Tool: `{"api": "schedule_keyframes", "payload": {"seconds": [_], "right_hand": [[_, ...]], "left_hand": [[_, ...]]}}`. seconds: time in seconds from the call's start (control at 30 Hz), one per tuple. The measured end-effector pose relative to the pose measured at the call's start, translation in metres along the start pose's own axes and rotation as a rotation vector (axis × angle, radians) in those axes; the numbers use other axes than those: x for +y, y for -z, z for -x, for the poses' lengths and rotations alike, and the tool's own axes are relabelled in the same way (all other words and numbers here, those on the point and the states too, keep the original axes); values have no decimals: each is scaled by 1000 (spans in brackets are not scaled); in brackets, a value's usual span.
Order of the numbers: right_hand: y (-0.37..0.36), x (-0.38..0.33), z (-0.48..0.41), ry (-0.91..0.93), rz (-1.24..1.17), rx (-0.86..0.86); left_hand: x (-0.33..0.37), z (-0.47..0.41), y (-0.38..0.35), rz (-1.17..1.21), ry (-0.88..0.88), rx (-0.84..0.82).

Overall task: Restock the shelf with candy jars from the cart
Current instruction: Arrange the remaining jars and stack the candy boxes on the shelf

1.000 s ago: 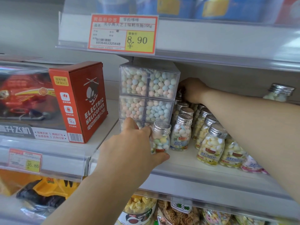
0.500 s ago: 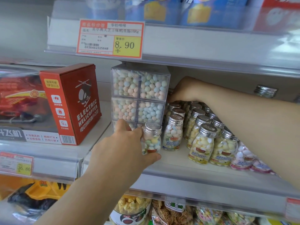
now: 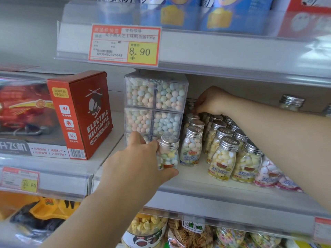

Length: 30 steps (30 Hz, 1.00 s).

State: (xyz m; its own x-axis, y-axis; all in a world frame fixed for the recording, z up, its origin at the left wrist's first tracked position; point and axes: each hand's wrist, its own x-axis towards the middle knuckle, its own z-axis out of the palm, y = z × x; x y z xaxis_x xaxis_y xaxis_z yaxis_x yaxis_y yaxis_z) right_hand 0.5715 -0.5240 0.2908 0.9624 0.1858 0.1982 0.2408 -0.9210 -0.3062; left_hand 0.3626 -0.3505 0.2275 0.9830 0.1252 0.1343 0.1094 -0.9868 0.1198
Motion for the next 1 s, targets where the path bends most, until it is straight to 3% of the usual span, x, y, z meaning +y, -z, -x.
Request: {"api": "schedule_keyframes", "payload": {"seconds": [0.53, 0.73, 1.0], "right_hand": [[-13, 3, -3, -48, 106, 101], [6, -5, 28, 19, 24, 234], [16, -25, 43, 12, 202, -30]], "left_hand": [[-1, -1, -2, 2, -5, -3], [-1, 0, -1, -5, -3, -1], [0, 1, 0, 2, -1, 9]]}}
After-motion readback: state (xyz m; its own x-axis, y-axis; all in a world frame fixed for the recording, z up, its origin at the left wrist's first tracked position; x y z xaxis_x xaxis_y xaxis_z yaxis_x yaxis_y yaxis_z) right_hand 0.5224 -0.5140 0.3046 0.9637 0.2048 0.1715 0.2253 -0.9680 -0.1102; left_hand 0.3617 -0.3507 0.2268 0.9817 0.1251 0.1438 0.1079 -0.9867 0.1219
